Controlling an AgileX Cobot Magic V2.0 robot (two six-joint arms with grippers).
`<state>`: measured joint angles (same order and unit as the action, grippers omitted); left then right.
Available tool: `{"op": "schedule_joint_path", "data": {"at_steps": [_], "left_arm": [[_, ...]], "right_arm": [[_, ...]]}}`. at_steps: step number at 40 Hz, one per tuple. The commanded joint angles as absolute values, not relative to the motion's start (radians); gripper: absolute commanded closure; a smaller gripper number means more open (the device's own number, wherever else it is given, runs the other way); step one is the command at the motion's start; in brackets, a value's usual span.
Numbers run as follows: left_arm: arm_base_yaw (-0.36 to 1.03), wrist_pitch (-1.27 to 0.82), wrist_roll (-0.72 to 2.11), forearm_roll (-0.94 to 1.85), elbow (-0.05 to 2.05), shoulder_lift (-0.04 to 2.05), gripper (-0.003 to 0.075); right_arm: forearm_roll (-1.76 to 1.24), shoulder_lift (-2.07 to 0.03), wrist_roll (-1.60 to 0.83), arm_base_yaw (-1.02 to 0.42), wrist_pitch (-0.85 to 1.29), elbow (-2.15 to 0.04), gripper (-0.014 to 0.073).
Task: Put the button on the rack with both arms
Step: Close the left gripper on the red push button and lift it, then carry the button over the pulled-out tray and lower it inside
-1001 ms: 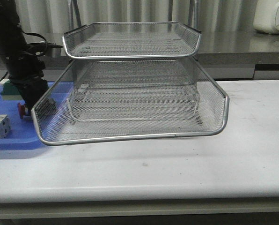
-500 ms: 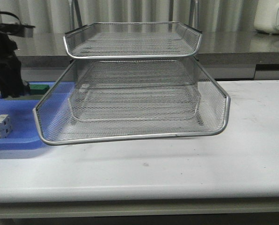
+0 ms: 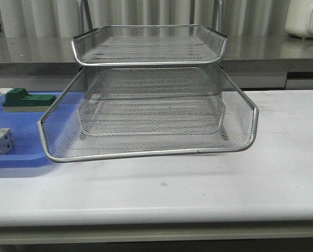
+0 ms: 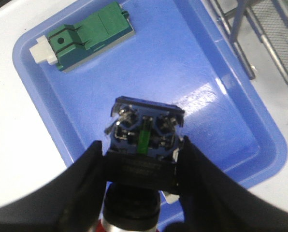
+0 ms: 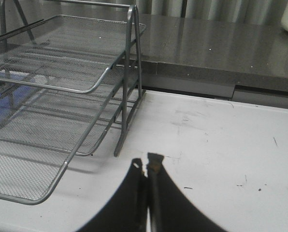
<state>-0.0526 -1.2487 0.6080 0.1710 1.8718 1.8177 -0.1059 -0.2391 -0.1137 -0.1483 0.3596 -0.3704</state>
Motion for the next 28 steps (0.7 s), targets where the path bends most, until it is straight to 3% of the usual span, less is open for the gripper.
{"op": "schedule_joint_path", "data": {"at_steps": [1,10,22,28], "left_arm": [[-0.039,-1.293,0.595,0.237,1.829,1.672,0.0542],[0.089,-1.293,0.595,0.253,1.757,1.588,0.0542],[0.445,-1.277,0.598,0.251,1.757,1.628,0.0542],[0.554,-1.242,0.598,0.251,1.757,1.694,0.0542]], "right_arm": [[-0.11,-0.248,-0.115,-0.146,0.274,-0.397,0.0653],[-0.11,-0.248,-0.115,-0.146,0.274,-0.397,0.0653],[-0.11,-0.248,-0.115,-0.146,0.274,-0.397,0.0653],[-0.11,-0.248,-0.115,-0.146,0.274,-0.397,0.0653]]}}
